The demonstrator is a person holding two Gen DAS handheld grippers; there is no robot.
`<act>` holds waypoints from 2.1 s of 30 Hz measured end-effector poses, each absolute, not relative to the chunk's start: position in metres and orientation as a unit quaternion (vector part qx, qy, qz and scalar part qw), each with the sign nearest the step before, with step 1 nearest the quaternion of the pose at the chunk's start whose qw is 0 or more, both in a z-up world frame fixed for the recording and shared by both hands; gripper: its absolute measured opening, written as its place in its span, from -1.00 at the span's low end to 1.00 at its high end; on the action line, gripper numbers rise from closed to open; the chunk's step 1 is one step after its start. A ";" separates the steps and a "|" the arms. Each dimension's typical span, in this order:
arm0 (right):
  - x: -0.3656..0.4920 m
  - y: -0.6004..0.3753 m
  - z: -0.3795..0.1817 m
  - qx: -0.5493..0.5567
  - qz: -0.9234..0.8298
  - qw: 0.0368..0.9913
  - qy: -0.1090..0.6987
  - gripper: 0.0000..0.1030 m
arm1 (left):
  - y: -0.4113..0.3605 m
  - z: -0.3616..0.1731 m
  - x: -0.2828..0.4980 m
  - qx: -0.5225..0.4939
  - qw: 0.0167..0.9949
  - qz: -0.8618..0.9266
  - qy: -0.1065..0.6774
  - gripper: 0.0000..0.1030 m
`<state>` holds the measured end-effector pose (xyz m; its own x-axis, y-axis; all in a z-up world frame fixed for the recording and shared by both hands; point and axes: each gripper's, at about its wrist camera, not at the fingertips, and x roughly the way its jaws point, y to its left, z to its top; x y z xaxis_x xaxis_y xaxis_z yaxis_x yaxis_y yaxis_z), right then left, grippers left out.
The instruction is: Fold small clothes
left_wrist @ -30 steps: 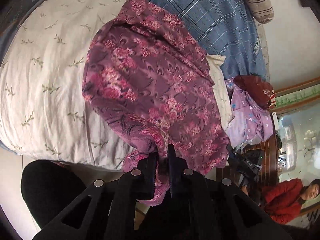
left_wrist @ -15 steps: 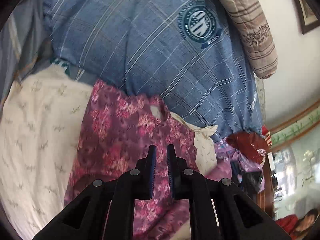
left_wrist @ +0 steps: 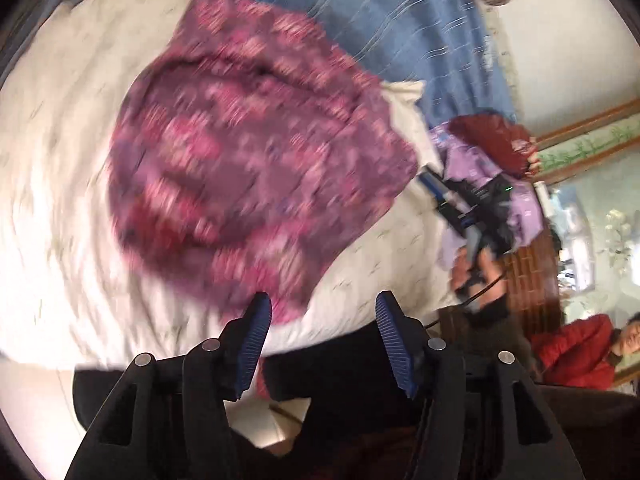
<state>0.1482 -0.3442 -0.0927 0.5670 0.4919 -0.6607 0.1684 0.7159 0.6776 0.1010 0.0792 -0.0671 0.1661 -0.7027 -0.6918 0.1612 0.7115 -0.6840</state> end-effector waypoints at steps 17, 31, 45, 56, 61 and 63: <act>0.255 -0.277 -0.130 0.322 0.131 0.801 0.487 -0.55 | 0.059 -0.101 0.123 -0.233 0.737 -0.239 0.588 0.30; 0.100 -0.347 -0.044 0.415 0.181 0.832 0.320 -0.87 | 0.078 -0.065 0.122 -0.319 0.725 -0.315 0.523 -0.77; 0.276 -0.340 -0.034 0.369 0.086 0.850 0.365 -0.38 | 0.130 -0.056 0.383 -0.402 0.739 -0.114 0.529 -0.46; 0.158 -0.326 -0.112 0.415 0.121 0.790 0.435 -0.13 | 0.120 -0.089 0.231 -0.392 0.731 -0.231 0.508 0.25; 0.151 -0.328 -0.145 0.469 0.079 0.760 0.442 -0.01 | 0.113 -0.125 0.226 -0.381 0.722 -0.213 0.536 0.25; 0.154 -0.329 -0.153 0.484 0.068 0.758 0.432 -0.03 | 0.121 -0.136 0.232 -0.398 0.714 -0.189 0.544 0.25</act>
